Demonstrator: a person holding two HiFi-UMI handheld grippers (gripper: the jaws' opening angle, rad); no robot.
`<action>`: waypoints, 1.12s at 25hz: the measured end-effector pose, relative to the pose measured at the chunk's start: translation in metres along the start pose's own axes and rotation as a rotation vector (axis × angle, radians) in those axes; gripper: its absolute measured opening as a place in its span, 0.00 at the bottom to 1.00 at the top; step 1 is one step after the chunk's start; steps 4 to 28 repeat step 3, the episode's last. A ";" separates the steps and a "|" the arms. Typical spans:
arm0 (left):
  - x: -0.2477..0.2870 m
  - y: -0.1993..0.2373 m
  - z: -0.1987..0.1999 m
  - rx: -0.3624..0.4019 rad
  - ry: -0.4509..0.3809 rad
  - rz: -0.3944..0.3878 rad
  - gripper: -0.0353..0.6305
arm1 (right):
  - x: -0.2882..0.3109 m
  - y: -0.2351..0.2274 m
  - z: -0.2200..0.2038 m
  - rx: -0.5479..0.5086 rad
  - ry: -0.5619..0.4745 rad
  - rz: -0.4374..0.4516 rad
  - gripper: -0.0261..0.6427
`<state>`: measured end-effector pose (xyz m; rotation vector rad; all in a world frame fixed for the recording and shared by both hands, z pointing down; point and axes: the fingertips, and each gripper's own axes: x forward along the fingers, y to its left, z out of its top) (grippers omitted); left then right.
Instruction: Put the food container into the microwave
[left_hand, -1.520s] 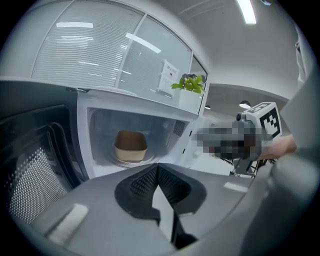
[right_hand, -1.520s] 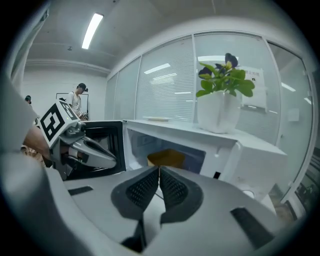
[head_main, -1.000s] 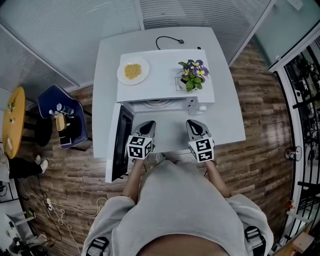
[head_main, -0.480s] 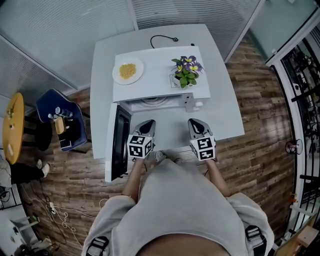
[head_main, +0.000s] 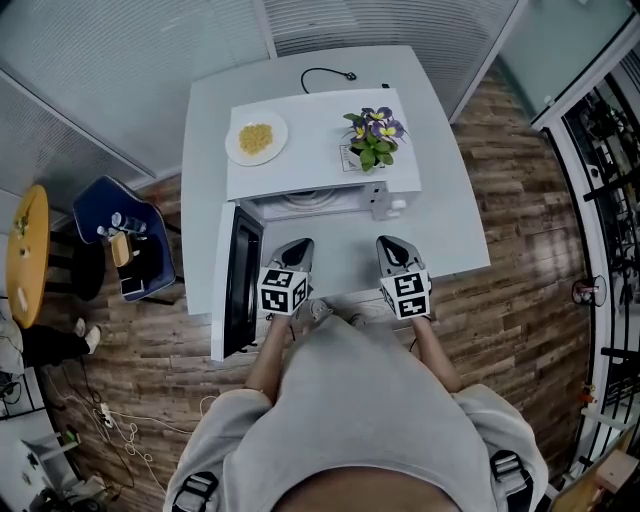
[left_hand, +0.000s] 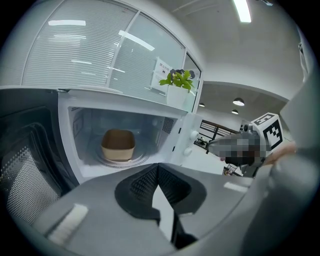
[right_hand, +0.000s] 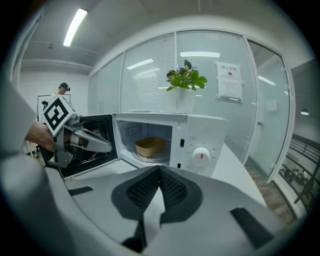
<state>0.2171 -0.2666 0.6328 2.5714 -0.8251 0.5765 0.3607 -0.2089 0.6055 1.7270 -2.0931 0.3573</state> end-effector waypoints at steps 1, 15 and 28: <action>0.000 0.000 -0.001 -0.001 0.001 0.000 0.07 | 0.001 0.001 0.000 -0.001 -0.002 0.000 0.06; 0.000 0.001 -0.003 -0.004 0.003 -0.001 0.07 | 0.002 0.003 -0.001 -0.002 -0.006 0.000 0.06; 0.000 0.001 -0.003 -0.004 0.003 -0.001 0.07 | 0.002 0.003 -0.001 -0.002 -0.006 0.000 0.06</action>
